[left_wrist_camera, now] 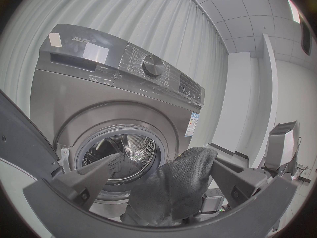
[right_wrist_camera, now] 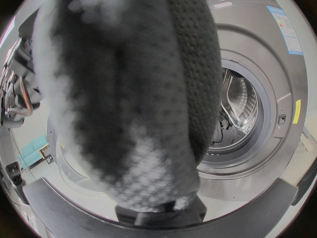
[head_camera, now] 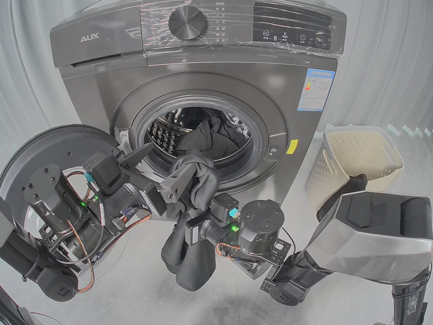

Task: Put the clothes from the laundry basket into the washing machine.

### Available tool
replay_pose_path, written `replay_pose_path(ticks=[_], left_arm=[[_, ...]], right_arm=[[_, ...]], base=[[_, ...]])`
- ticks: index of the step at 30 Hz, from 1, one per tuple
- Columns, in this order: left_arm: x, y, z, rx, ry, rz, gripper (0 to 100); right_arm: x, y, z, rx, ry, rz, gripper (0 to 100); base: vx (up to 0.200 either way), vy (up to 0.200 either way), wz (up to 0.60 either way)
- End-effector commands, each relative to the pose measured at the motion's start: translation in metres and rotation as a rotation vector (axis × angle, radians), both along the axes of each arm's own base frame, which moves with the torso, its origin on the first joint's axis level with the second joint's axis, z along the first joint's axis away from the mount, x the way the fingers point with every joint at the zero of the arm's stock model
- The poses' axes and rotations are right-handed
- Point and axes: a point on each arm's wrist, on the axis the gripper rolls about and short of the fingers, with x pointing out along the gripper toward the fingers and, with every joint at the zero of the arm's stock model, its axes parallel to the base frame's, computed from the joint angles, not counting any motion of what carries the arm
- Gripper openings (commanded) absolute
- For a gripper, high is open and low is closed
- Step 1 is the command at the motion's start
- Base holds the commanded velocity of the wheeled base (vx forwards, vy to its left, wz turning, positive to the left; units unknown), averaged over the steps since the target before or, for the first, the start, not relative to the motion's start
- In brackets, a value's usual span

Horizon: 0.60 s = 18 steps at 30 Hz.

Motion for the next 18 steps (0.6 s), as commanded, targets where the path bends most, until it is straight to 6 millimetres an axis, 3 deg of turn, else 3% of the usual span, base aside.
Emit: replay_pose_path(ticks=[1,8,14,18], left_arm=[[0.001,0.0,-0.001,0.002,0.006,0.005,100],[0.016,0.011,-0.013,0.024,0.041,0.065,100],[0.016,0.013,-0.017,0.035,0.06,0.077,100],[0.028,0.025,-0.03,0.058,0.099,0.132,100]], right_arm=[[-0.004,-0.006,0.013,0.023,-0.007,0.0,0],[-0.007,-0.007,0.014,0.029,-0.006,-0.006,0],[-0.009,-0.008,0.013,0.027,-0.004,-0.004,0],[-0.015,-0.009,0.014,0.025,-0.002,0.008,0]], base=[[0.0,0.0,0.0],[0.0,0.0,0.0],[0.0,0.0,0.0],[0.0,0.0,0.0]])
